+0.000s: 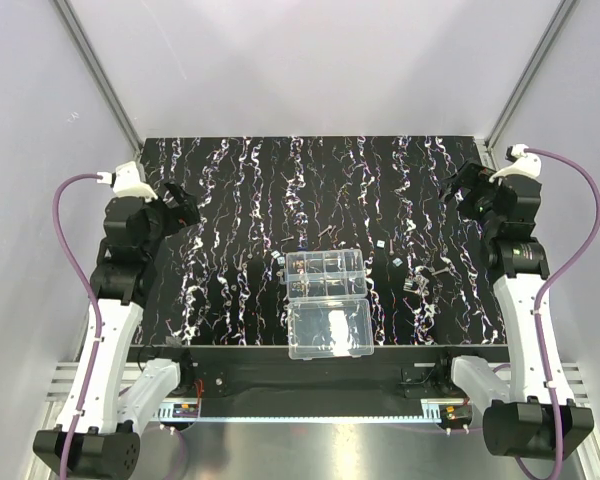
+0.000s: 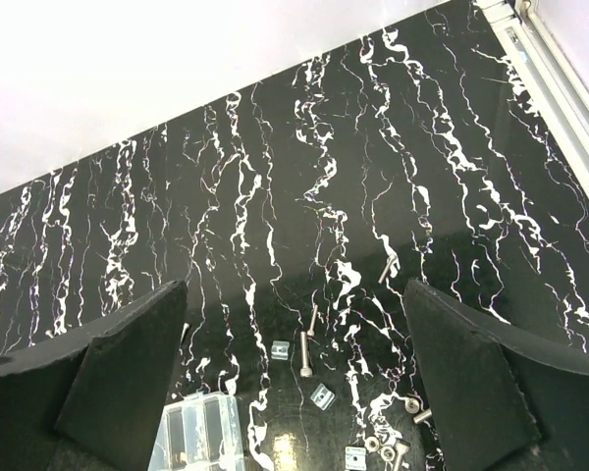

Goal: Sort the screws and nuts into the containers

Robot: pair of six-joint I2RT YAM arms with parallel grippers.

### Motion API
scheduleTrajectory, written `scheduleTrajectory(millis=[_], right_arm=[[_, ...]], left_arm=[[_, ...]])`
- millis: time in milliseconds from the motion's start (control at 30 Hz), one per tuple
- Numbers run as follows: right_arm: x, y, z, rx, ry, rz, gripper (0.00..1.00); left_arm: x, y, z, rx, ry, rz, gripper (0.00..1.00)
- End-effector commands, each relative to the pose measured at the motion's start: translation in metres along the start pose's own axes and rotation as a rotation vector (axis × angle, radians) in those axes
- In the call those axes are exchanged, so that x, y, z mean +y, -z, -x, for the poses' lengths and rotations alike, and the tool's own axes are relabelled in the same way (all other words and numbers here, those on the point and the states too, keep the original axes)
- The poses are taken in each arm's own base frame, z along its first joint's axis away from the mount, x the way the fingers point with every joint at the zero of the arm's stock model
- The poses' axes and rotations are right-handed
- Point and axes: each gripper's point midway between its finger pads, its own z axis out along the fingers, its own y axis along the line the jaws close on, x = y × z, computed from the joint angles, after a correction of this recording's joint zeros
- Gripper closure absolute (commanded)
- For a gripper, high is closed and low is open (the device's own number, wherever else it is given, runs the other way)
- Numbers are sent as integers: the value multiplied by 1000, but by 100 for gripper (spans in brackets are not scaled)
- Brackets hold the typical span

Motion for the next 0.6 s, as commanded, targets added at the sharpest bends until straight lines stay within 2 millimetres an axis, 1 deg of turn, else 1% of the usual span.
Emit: scheduleTrajectory(millis=[0, 67, 100, 133, 167, 200, 233, 267, 300, 367, 400, 433, 467, 500, 533, 567], right_arm=[[2, -1, 2, -7, -8, 11, 0], [-3, -10, -11, 51, -13, -10, 0], [-5, -18, -16, 81, -28, -27, 0], [-6, -22, -20, 98, -33, -32, 0], [-4, -26, -22, 114, -39, -21, 0], [-4, -31, -25, 126, -56, -25, 0], [-7, -41, -32, 155, -72, -41, 0], [-6, -47, -31, 156, -84, -46, 0], [-11, -59, -42, 197, -98, -64, 0], [-11, -74, -47, 219, -102, -67, 2], [-14, -81, -52, 238, -105, -82, 2], [-23, -95, -70, 290, -104, -117, 2], [-25, -102, -72, 302, -105, -128, 4], [-32, -115, -91, 357, -109, -152, 6], [-33, -119, -101, 399, -114, -160, 9], [-29, -126, -101, 410, -105, -152, 12]], left_arm=[[-5, -1, 7, -24, -21, -30, 1], [-12, -4, 4, -5, -55, -77, 1], [-12, -6, 4, 1, -61, -77, 1], [-18, -6, 5, 13, -77, -104, 1], [-19, -11, -2, 46, -79, -115, 1], [-20, -13, -3, 59, -79, -114, 1], [-19, -16, -6, 77, -82, -113, 1], [-22, -19, -9, 90, -83, -128, 1], [-21, -24, -15, 107, -87, -129, 1], [-22, -32, -18, 112, -83, -134, 1], [-21, -38, -23, 135, -82, -130, 1], [-21, -41, -25, 149, -78, -127, 1], [-20, -46, -31, 173, -76, -122, 1], [-20, -48, -34, 185, -78, -121, 1], [-18, -50, -38, 197, -80, -114, 1], [-16, -51, -42, 212, -78, -106, 1]])
